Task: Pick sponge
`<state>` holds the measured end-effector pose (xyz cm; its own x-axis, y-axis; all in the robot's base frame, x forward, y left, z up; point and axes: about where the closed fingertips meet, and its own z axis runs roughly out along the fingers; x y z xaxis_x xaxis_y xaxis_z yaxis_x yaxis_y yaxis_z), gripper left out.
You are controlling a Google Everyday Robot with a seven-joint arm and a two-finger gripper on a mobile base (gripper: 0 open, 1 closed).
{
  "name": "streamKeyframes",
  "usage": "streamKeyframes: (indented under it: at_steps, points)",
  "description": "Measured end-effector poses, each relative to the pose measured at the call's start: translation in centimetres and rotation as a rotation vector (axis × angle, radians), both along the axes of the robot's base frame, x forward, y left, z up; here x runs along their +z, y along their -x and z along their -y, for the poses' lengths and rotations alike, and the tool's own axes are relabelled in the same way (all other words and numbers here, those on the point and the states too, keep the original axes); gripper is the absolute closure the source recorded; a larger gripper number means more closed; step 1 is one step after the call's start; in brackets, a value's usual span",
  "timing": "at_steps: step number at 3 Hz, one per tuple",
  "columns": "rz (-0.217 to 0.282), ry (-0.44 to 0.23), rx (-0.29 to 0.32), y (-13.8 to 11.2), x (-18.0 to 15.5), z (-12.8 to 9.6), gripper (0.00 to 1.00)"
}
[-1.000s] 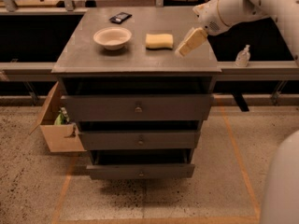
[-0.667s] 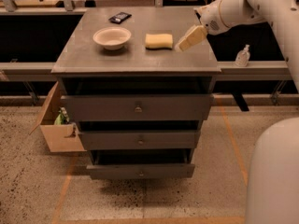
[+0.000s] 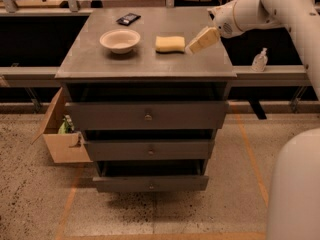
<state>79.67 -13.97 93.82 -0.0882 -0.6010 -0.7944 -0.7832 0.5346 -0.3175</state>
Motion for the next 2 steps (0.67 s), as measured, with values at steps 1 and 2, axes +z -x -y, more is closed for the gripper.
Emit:
streamKeyframes:
  at_steps: [1, 2]
  points:
    - [0.040, -0.102, -0.079, -1.8, -0.3, 0.6, 0.00]
    - [0.034, -0.189, -0.112, -3.2, -1.6, 0.1, 0.00]
